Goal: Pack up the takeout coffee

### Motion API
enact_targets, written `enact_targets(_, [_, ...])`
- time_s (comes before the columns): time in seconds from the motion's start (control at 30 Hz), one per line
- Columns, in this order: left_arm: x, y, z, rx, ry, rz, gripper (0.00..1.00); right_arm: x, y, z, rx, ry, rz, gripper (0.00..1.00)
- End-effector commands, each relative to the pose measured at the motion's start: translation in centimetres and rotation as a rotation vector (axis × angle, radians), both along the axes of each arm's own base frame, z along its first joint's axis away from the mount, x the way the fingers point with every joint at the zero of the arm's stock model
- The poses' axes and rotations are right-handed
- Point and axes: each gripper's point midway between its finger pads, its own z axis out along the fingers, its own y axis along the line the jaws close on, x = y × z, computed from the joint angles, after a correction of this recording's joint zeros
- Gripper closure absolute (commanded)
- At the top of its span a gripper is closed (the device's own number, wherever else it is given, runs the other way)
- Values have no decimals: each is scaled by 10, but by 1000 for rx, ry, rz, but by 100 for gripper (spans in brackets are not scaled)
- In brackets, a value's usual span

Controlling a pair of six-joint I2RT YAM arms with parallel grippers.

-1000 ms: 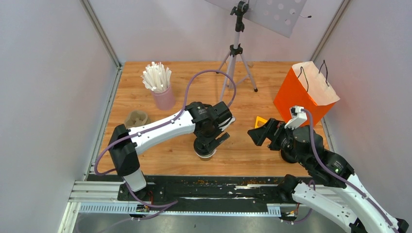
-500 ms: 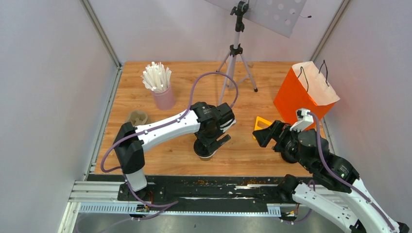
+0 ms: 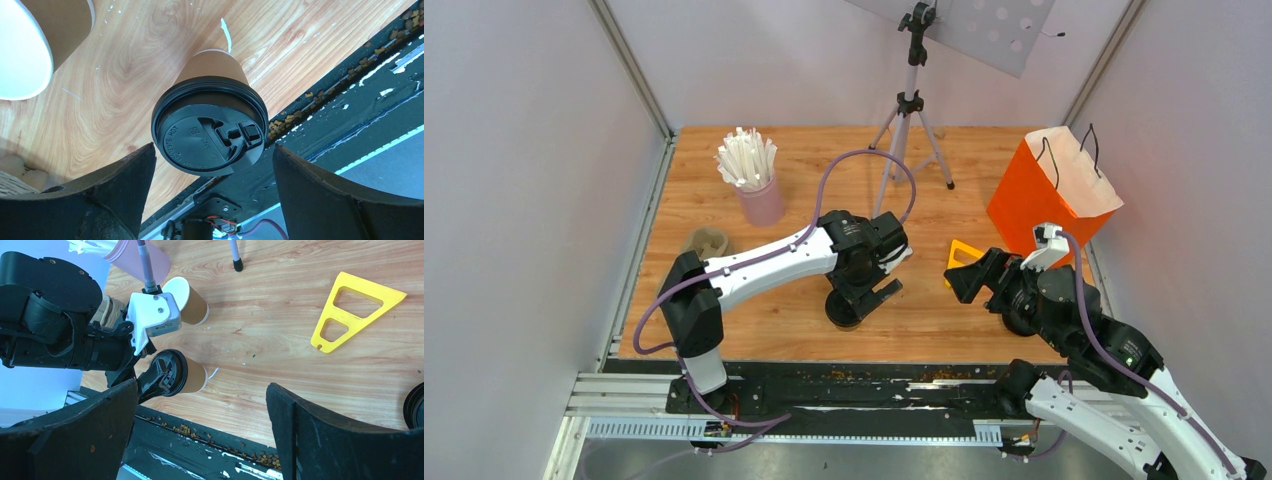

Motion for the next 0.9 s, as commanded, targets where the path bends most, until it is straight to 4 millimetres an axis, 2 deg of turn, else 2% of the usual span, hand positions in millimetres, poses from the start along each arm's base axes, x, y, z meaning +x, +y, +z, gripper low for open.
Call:
enact_targets(0.0, [0, -8, 4, -26, 3, -17, 7, 1, -2, 13, 19, -43, -6, 0])
enact_targets(0.13, [6, -5, 21, -20, -40, 5, 6, -1, -2, 14, 22, -45, 3, 0])
enact_targets(0.23, [16, -5, 49, -64, -118, 25, 1, -4, 7, 13, 32, -34, 49, 0])
enact_targets(0.33, [30, -3, 79, -129, -232, 74, 0, -8, 24, 11, 61, -6, 121, 1])
enact_targets(0.4, [40, 5, 99, -170, -312, 128, 0, -12, 37, 10, 90, 15, 177, 3])
enact_targets(0.5, [57, 29, 115, -192, -409, 275, 0, -15, 57, 6, 129, 41, 257, 7])
enact_targets(0.6, [61, 52, 118, -256, -432, 366, 0, -14, 77, -2, 149, 65, 323, 11])
enact_targets(0.7, [61, 70, 118, -433, -389, 485, 0, -10, 95, -10, 148, 89, 375, 16])
enact_targets(0.87, [44, 84, 112, -689, -354, 548, 14, 6, 121, -30, 85, 135, 429, 29])
